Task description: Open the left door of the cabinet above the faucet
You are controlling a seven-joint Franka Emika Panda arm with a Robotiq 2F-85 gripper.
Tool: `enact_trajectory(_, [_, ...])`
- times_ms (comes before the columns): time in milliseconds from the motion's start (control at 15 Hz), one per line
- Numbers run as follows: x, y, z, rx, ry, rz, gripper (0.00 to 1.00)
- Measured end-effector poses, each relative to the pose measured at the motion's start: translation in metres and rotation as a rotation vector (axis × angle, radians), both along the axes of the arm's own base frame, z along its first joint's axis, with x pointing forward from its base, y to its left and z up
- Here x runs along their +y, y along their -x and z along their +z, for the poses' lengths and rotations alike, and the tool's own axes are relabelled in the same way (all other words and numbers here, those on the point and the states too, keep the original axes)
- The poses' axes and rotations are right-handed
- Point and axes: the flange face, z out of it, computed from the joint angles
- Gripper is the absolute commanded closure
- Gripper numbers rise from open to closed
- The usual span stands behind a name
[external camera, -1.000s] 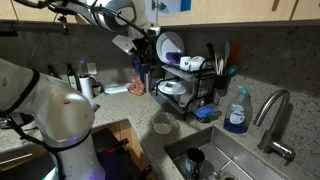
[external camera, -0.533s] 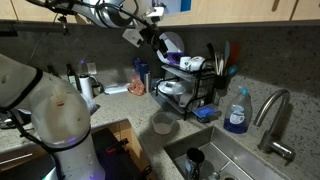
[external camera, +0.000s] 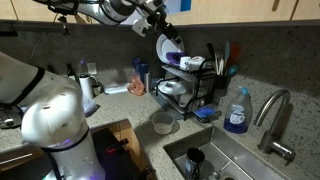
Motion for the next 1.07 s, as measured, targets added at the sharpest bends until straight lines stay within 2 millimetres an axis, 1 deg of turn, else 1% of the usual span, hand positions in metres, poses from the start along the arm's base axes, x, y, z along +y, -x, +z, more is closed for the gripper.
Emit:
enact_trajectory(200, [-0.019, 0.006, 0.016, -0.048, 0.010, -0.088, 0.00])
enact_trajectory(400, [-0.039, 0.013, 0.027, -0.086, 0.014, -0.172, 0.00])
enact_trajectory(733, [-0.071, 0.026, 0.041, -0.139, 0.012, -0.308, 0.00])
enact_trajectory(1067, [-0.093, 0.036, 0.052, -0.178, 0.044, -0.387, 0.00])
